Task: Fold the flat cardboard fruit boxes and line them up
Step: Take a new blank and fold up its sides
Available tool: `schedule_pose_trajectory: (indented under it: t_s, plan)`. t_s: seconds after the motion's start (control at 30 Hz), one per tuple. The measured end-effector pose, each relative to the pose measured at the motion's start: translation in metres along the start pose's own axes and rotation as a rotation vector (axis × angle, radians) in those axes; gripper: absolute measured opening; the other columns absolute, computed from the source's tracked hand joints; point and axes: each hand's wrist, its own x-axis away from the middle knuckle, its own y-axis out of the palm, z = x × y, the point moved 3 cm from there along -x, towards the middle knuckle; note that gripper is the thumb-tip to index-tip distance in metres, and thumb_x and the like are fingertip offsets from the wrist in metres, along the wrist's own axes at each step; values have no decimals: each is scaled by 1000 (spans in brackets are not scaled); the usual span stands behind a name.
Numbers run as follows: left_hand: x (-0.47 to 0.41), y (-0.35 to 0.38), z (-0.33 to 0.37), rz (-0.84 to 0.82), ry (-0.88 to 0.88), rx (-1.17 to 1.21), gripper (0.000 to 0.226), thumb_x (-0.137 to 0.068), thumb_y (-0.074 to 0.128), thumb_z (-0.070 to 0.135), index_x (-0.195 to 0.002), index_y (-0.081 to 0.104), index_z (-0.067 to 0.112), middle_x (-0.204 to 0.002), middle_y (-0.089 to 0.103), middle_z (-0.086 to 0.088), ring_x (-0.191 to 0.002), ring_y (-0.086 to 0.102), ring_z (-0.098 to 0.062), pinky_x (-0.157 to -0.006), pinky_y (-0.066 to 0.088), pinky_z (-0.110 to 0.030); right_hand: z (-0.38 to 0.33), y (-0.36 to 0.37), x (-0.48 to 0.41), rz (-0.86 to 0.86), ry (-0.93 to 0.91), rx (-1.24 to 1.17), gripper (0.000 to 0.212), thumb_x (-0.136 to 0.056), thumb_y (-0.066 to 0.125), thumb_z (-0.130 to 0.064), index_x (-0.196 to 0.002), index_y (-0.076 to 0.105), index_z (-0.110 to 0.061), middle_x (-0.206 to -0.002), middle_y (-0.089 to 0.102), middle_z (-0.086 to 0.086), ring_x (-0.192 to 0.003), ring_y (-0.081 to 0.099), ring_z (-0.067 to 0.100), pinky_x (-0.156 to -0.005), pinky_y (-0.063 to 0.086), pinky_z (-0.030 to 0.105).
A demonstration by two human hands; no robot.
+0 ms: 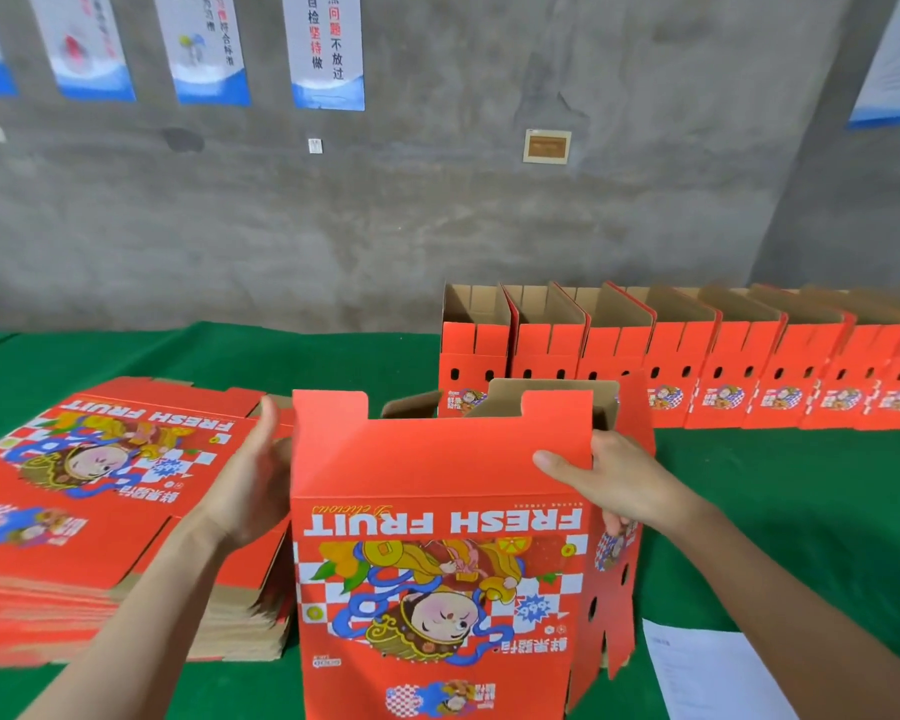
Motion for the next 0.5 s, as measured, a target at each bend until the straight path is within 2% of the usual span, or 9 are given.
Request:
schedule_pose_trajectory:
  t_s: [0.07,0.13,0.2,0.23,0.3,0.37,0.4,0.43,0.5]
  plan:
    - [-5,0,4,-72,-63,-29,93,-72,20,81,-98,77,13,-99,72,-16,-99,68,-25,-87,40,-38,3,-4,3,28,-16,-47,33,-83,50,-65,-106,55,-41,-79,71,-15,-40,62,20,-45,50,22]
    - [-10,-4,8,-22,-58,-83,88,-78,12,81,-103,73,22,-90,75,-7,-86,71,-18,-92,42,-42,5,-9,7,65,-56,-87,29,-81,52,-65,-100,55,-43,-75,71,-18,-39,61,20,-49,54,28]
    - [-14,-11,10,155,-60,-150,68,-87,17,74,-96,61,22,-73,72,5,-69,67,-12,-82,49,-42,4,-8,12,62,-102,-116,40,-76,48,-70,-99,58,-39,-67,70,-16,-38,60,19,-52,57,34]
    - [-14,-12,10,198,-59,-228,61,-91,22,68,-97,59,20,-75,71,5,-69,65,-12,-76,51,-39,4,-7,14,46,-118,-137,46,-73,46,-73,-98,61,-36,-65,70,-15,-38,61,18,-51,57,34]
    - [-14,-9,7,157,-76,-358,49,-99,26,52,-90,65,24,-76,70,3,-65,64,-9,-72,51,-33,5,-3,19,29,-148,-182,43,-73,47,-70,-88,65,-34,-63,70,-14,-39,61,17,-46,53,27]
    - [-9,-1,5,121,-94,-394,56,-102,29,35,-65,70,26,-66,66,0,-53,60,-7,-56,47,-25,7,-3,22,59,-156,-203,38,-76,49,-63,-73,66,-30,-52,66,-10,-38,60,13,-42,45,16]
    - [-7,1,6,106,-86,-415,55,-101,36,26,-58,70,24,-63,65,0,-50,59,-7,-50,46,-22,9,-4,23,85,-151,-208,41,-76,49,-62,-69,65,-25,-48,64,-7,-39,59,12,-43,44,15]
    - [-5,4,8,91,-65,-437,45,-95,47,19,-56,70,22,-61,65,1,-49,58,-6,-47,45,-19,11,-6,24,114,-146,-217,48,-75,49,-62,-68,65,-18,-48,64,-4,-39,60,12,-44,45,18]
    - [-1,9,13,36,-2,-494,4,-71,70,16,-68,69,15,-66,69,-1,-58,62,-8,-50,49,-18,10,-9,25,161,-159,-251,63,-72,51,-64,-69,63,-2,-52,66,0,-40,59,12,-45,48,24]
